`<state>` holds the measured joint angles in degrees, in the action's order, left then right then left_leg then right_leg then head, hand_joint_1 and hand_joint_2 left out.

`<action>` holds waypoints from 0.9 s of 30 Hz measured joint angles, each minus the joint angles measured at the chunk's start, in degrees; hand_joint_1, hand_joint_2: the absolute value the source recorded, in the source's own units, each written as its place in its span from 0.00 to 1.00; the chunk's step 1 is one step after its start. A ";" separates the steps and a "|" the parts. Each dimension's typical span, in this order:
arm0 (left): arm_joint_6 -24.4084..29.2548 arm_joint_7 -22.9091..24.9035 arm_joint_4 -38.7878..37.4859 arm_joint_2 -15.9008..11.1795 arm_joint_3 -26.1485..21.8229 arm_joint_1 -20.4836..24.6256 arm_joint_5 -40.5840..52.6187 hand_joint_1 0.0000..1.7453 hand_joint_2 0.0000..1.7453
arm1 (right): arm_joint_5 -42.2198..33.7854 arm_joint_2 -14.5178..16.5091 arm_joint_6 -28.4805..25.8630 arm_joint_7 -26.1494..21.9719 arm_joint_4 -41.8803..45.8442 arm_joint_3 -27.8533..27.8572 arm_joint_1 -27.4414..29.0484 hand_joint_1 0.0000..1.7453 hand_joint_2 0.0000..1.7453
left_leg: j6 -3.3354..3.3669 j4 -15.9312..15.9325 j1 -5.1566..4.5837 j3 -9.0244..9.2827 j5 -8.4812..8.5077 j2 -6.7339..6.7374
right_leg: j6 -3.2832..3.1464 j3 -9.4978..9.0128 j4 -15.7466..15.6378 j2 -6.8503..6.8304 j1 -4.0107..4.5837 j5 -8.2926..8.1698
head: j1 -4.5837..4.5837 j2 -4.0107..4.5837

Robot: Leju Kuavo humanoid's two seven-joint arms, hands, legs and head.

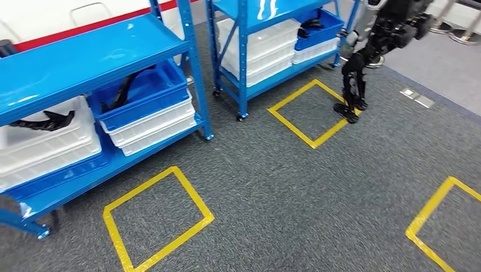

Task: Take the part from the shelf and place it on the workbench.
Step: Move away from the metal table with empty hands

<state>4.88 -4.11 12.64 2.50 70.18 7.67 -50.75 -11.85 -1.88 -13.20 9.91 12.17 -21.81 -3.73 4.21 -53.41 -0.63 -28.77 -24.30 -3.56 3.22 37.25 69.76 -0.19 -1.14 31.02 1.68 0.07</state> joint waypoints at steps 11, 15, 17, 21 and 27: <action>0.16 -0.08 0.01 -0.09 -0.03 0.32 0.00 0.00 1.00 | 0.45 -0.18 0.00 0.01 -0.06 -0.25 -0.18 0.00 0.00 | -3.35 -11.24 0.53 -5.17 -6.81 1.56 | -2.49 -5.73 -14.28 0.09 -0.49 -5.95 | -0.47 0.00; 0.00 -0.20 0.01 -0.09 -0.09 0.71 -0.04 0.00 1.00 | 0.52 -0.20 0.00 0.01 -0.06 -0.49 -0.11 0.00 0.00 | -3.91 -16.10 1.01 -7.91 -6.77 2.86 | -2.31 -6.65 -14.26 -3.21 -0.47 -5.07 | -0.50 0.00; 0.09 -0.09 0.01 -0.08 -0.04 0.44 -0.01 0.00 1.00 | 0.57 -0.14 0.00 0.01 -0.06 -0.73 -0.19 0.00 0.00 | -3.50 -7.75 0.85 -3.93 -2.61 5.12 | -1.93 -7.45 -14.26 -4.46 -0.40 -4.53 | -0.51 0.00; 0.24 -0.01 0.01 -0.08 -0.01 0.09 -0.02 0.00 1.00 | 0.64 -0.12 0.00 0.01 -0.06 -0.92 -0.34 0.00 0.00 | -2.03 -1.44 -0.03 -1.68 -0.85 6.90 | -0.72 -8.30 -14.39 -6.67 0.13 -3.74 | -0.44 0.00; 0.62 0.22 0.00 0.04 0.02 -0.03 -0.06 0.00 0.00 | 0.60 -0.13 0.00 -0.07 0.01 -1.09 -0.47 0.00 0.00 | -0.29 -0.72 0.39 -0.80 -0.46 2.79 | 0.28 -2.93 -1.94 -0.96 -0.20 2.80 | -0.12 0.00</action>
<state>5.50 -3.88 12.64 2.54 70.20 7.64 -50.81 -11.25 -2.01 -13.20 9.84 12.17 -22.91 -4.20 3.92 -54.13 -0.24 -29.57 -24.76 -0.77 3.51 34.32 67.82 -1.15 -1.34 33.83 1.57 0.07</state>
